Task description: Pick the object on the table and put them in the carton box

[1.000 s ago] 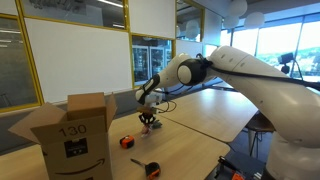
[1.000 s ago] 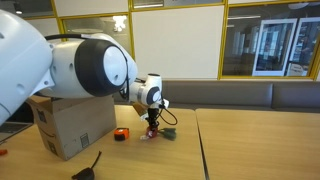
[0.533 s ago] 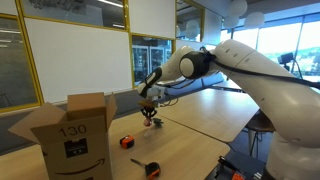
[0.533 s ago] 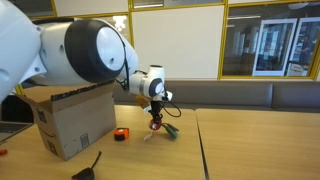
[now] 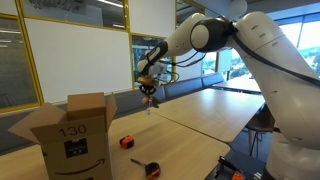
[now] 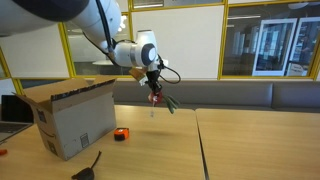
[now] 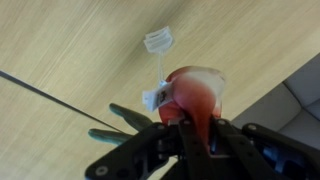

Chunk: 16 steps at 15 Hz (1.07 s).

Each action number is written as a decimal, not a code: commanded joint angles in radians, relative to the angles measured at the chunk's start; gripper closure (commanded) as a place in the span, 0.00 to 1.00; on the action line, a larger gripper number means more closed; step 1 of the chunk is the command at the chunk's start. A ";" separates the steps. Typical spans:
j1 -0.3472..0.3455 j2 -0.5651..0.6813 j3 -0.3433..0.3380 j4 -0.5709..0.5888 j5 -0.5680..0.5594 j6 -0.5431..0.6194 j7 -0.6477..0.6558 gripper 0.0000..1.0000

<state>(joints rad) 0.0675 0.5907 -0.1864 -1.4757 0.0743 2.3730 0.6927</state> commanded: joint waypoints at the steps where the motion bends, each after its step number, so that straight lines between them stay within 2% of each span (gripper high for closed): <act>1: 0.088 -0.184 -0.031 -0.123 -0.142 0.045 0.079 0.88; 5: 0.155 -0.322 -0.001 -0.130 -0.321 0.018 0.144 0.88; 9: 0.206 -0.428 0.082 -0.103 -0.454 -0.053 0.191 0.88; 13: 0.243 -0.500 0.229 -0.062 -0.456 -0.178 0.174 0.88; 16: 0.262 -0.518 0.333 -0.056 -0.410 -0.210 0.128 0.88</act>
<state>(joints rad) 0.3194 0.0929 0.0713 -1.5465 -0.3632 2.1953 0.8565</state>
